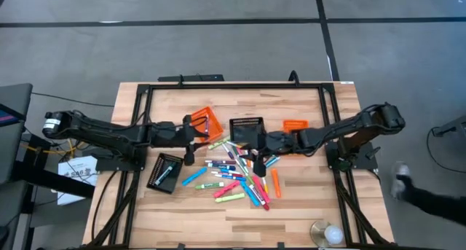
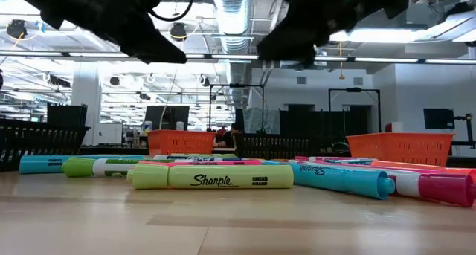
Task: Pick & Place Markers
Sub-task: Put the blue highlighter into the right black bin
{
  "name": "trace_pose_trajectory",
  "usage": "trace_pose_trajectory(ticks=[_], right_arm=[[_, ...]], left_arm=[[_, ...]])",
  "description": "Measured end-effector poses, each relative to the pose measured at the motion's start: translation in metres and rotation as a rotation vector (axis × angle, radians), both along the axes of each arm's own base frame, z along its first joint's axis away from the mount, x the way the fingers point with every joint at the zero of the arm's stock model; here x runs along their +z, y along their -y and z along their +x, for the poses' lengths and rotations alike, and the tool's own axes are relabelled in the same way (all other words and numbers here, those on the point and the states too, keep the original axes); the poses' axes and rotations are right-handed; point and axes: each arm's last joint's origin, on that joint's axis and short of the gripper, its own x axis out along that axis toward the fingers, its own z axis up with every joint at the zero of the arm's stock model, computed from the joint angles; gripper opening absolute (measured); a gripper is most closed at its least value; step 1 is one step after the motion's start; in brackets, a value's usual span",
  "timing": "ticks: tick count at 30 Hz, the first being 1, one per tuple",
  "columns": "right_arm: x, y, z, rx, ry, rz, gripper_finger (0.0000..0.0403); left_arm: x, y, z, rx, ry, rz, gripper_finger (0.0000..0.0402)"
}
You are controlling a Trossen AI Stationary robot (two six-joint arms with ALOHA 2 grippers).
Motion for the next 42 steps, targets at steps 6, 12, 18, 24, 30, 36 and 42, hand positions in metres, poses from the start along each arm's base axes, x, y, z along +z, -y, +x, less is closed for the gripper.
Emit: trace_pose_trajectory(ticks=[6, 12, 18, 24, 30, 36, 42], right_arm=[[-0.039, 0.006, 0.022, -0.064, -0.14, 0.037, 0.0145], [-0.05, -0.002, 0.044, -0.108, -0.317, 0.076, 0.0151], [-0.076, -0.026, 0.061, -0.128, -0.484, 0.103, 0.0152], [-0.083, -0.044, 0.077, -0.13, -0.572, 0.054, 0.0152], [-0.075, -0.038, 0.079, -0.211, -0.597, -0.055, 0.0152], [-0.078, -0.029, 0.079, -0.241, -0.621, -0.019, 0.0152], [-0.073, -0.018, 0.086, -0.296, -0.535, -0.076, 0.0152]], left_arm=[[-0.002, -0.01, 0.003, 0.033, 0.002, -0.006, 0.0121], [0.0, -0.02, 0.002, 0.078, 0.019, -0.004, 0.0121], [0.0, -0.022, 0.002, 0.088, 0.01, -0.005, 0.0121], [-0.003, -0.022, 0.002, 0.087, -0.011, -0.006, 0.0121], [-0.005, -0.022, 0.004, 0.087, -0.011, -0.006, 0.0121], [-0.005, -0.022, 0.004, 0.088, -0.01, -0.01, 0.0121], [-0.005, -0.022, 0.004, 0.089, -0.01, -0.01, 0.0121]])
